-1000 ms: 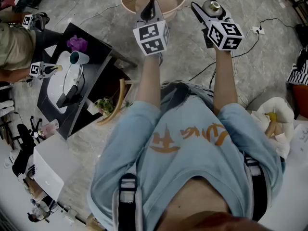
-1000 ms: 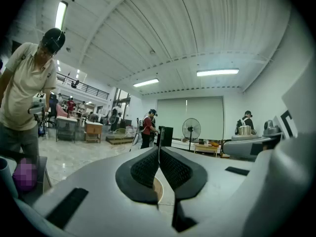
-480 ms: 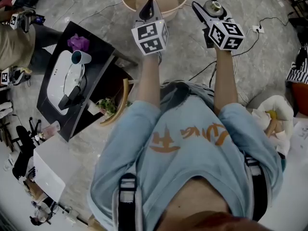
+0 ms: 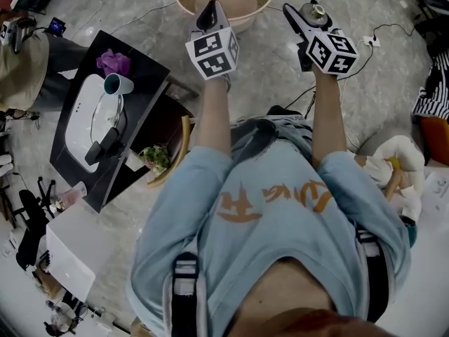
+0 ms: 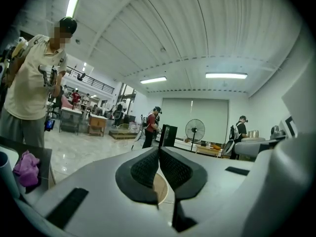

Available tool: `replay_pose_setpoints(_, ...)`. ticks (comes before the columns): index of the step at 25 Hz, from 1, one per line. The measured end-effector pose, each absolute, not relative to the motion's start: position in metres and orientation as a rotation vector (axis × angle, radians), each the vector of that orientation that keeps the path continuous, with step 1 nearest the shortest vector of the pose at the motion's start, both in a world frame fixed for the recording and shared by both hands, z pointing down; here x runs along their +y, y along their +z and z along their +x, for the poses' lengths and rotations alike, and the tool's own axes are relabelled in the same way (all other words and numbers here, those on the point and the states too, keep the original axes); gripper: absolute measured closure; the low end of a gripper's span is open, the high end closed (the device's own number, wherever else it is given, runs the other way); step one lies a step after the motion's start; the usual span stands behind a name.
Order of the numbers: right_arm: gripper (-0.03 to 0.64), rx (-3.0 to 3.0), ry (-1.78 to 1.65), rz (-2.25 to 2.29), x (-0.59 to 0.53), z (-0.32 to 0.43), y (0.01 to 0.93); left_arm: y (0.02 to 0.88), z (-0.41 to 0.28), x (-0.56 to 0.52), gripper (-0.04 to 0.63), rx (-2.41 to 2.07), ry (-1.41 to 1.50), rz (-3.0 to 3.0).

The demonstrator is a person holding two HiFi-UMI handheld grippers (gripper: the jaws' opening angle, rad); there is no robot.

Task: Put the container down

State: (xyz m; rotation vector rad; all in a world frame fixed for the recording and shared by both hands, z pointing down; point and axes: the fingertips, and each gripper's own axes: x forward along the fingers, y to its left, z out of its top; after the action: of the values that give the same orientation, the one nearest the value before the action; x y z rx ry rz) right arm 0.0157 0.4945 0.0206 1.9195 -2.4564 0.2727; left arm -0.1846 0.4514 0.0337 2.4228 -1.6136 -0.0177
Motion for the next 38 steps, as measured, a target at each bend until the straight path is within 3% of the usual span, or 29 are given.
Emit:
replay_pose_setpoints(24,0.256,-2.608,0.153,1.871,0.388,0.022,-0.009,0.007,-0.188,0.360,0.561,-1.787,-0.067,2.433)
replay_pose_setpoints(38,0.256,-2.584,0.266,1.897,0.221,0.140,0.010,0.019,-0.083,0.196,0.562,-1.792,0.028,2.420)
